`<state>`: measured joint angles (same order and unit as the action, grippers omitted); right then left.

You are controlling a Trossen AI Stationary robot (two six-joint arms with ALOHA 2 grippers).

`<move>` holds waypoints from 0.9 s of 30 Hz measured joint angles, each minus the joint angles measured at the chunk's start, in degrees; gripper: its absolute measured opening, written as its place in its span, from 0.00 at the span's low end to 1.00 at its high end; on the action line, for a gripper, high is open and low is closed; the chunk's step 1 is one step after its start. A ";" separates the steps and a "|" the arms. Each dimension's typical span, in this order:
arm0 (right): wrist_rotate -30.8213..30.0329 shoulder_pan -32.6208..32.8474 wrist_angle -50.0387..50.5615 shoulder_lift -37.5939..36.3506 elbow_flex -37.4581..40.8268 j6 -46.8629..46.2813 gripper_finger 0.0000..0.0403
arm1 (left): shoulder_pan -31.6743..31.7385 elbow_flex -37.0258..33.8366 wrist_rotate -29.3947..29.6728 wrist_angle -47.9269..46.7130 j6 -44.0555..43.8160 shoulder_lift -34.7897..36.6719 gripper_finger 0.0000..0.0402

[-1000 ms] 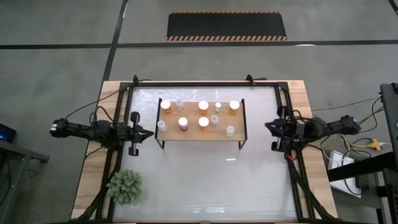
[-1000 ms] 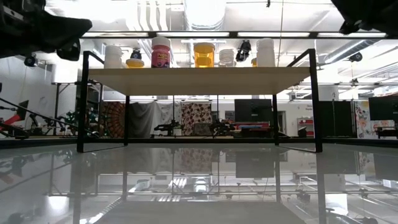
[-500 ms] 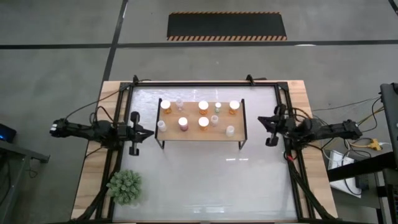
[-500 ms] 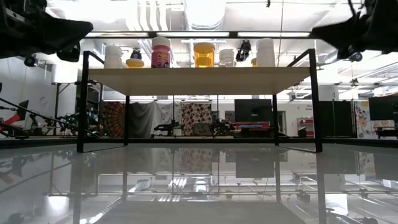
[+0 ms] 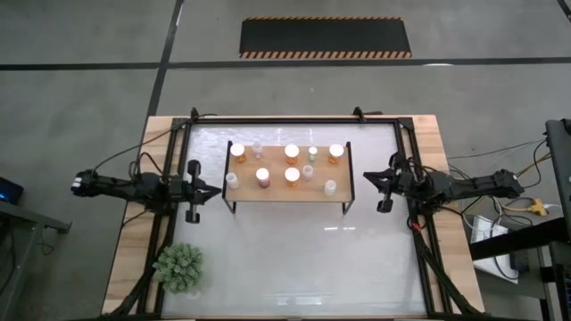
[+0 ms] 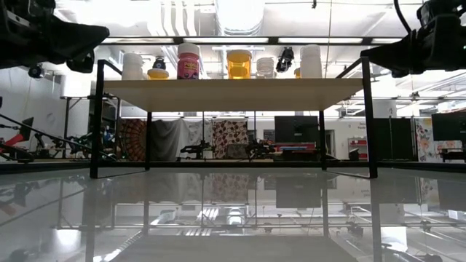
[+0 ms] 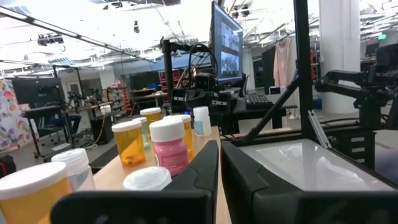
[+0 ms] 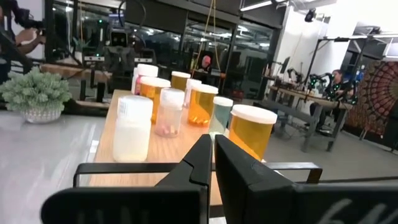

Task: Pick and place medicine bottles onto shelf by color
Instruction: Return to Home Position

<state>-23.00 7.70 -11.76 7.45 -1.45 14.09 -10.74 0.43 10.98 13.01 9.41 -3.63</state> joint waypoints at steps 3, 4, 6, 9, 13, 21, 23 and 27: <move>0.00 0.00 0.05 0.12 0.00 -0.07 0.03 | 0.00 0.00 0.00 0.04 0.02 -0.39 0.00; -0.02 0.00 -0.01 0.12 0.00 -0.02 0.03 | 0.00 0.00 0.00 -0.01 0.01 -0.51 0.00; 0.00 0.00 -0.05 0.12 0.00 -0.04 0.03 | 0.00 0.00 0.00 0.03 0.02 -0.68 0.00; -0.01 0.00 -0.05 0.18 0.00 -0.01 0.03 | 0.00 0.00 0.00 -0.01 0.02 -1.01 0.00; 0.00 0.00 -0.03 0.19 0.00 -0.02 0.03 | 0.00 -0.02 0.00 0.00 0.02 -1.46 0.00; -0.02 0.00 -0.03 0.19 0.00 -0.06 0.03 | 0.00 -0.02 0.00 0.03 0.02 -2.26 0.00; -0.02 0.00 -0.03 0.21 0.00 -0.06 0.03 | 0.00 -0.02 -0.02 0.01 0.02 -2.51 0.00; -0.02 0.00 -0.03 0.19 0.00 -0.05 0.03 | 0.00 -0.02 -0.02 0.01 0.02 -3.05 0.00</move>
<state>-23.03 7.70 -11.79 7.64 -1.45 14.03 -10.74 0.40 10.96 13.02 9.43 -6.68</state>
